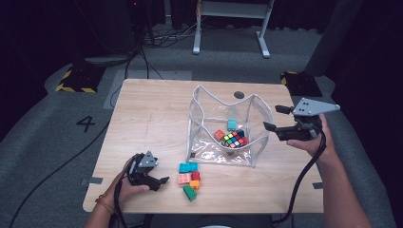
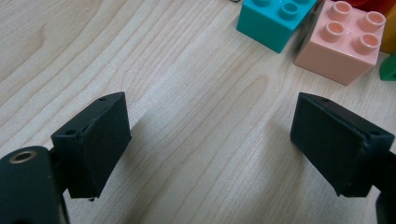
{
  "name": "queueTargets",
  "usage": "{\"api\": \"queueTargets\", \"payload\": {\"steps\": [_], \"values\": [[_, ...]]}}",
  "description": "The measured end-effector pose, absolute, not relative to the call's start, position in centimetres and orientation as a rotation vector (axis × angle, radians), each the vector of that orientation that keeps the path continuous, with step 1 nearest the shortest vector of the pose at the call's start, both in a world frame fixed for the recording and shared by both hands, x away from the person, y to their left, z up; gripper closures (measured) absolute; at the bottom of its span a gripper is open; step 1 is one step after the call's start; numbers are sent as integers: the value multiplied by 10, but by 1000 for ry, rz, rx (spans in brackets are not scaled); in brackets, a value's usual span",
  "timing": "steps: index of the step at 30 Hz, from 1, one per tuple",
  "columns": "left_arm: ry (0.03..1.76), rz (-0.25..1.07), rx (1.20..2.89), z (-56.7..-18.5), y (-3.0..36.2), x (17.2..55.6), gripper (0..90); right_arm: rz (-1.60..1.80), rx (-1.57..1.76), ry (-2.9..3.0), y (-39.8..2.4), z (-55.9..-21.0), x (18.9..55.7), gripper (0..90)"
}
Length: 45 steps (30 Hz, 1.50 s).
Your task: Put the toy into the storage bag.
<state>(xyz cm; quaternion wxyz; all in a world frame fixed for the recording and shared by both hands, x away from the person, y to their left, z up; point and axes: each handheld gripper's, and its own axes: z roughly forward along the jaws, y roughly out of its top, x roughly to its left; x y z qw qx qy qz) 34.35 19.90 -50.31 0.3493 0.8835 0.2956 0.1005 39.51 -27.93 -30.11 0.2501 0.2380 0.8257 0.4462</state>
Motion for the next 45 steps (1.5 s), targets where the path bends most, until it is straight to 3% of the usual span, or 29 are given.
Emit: {"api": "queueTargets", "payload": {"steps": [14,27,45], "values": [[766,260,2289,-503,199,344,123,1243,672,2236,-305,-344,364,285],[766,260,2289,-503,199,344,122,1266,687,2313,-304,-396,339,306],[771,256,2288,-503,199,343,123,1300,565,2557,-242,-459,327,320]]}}
